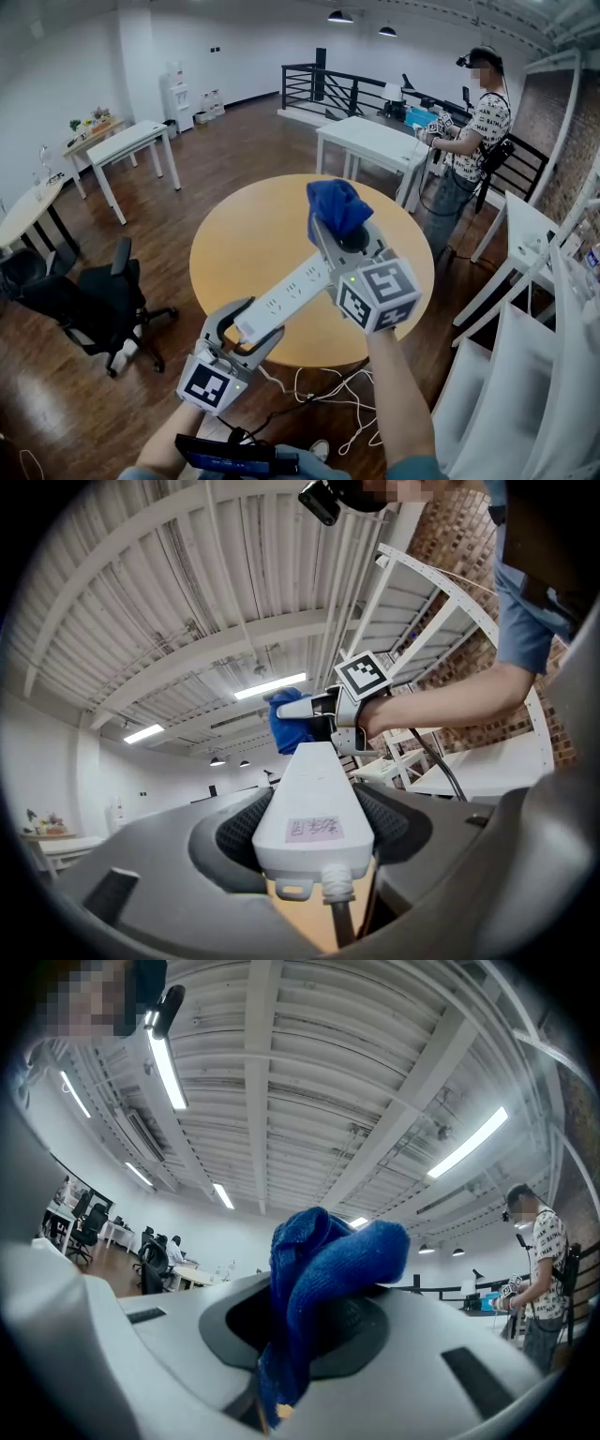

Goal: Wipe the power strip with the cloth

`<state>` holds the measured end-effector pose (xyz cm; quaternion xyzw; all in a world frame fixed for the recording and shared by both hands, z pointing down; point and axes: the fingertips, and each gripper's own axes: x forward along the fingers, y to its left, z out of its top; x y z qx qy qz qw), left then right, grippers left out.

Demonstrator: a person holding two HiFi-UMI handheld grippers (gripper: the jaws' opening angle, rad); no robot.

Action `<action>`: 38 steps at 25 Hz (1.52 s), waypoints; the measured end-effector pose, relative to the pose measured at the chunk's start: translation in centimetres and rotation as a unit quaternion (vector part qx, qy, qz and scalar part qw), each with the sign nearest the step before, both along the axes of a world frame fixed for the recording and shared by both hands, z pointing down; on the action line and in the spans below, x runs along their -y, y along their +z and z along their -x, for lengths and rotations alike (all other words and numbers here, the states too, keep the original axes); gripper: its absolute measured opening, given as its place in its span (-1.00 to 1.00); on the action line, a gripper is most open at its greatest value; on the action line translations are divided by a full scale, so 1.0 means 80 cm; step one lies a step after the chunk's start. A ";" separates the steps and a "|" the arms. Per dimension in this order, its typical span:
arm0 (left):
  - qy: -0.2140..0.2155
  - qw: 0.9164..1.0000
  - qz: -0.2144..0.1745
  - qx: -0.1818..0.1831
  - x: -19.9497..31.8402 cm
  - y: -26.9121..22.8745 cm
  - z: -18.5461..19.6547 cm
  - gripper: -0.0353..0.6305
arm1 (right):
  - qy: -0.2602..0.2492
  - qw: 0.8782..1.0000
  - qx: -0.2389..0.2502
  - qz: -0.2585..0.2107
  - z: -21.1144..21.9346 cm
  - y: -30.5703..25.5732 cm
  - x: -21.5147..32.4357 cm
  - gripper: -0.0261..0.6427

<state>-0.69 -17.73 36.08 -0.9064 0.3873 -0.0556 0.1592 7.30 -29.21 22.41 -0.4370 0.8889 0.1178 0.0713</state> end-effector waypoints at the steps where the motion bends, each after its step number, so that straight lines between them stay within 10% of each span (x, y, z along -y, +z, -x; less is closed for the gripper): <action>1: 0.000 1.000 -0.001 0.004 0.000 0.001 0.000 -0.06 | -0.002 1.000 0.000 0.000 0.002 -0.001 0.000 -0.72; 38: -0.043 0.998 -0.005 0.040 0.021 0.016 0.004 -0.06 | -0.138 0.990 0.004 0.034 0.156 0.048 -0.076 -0.72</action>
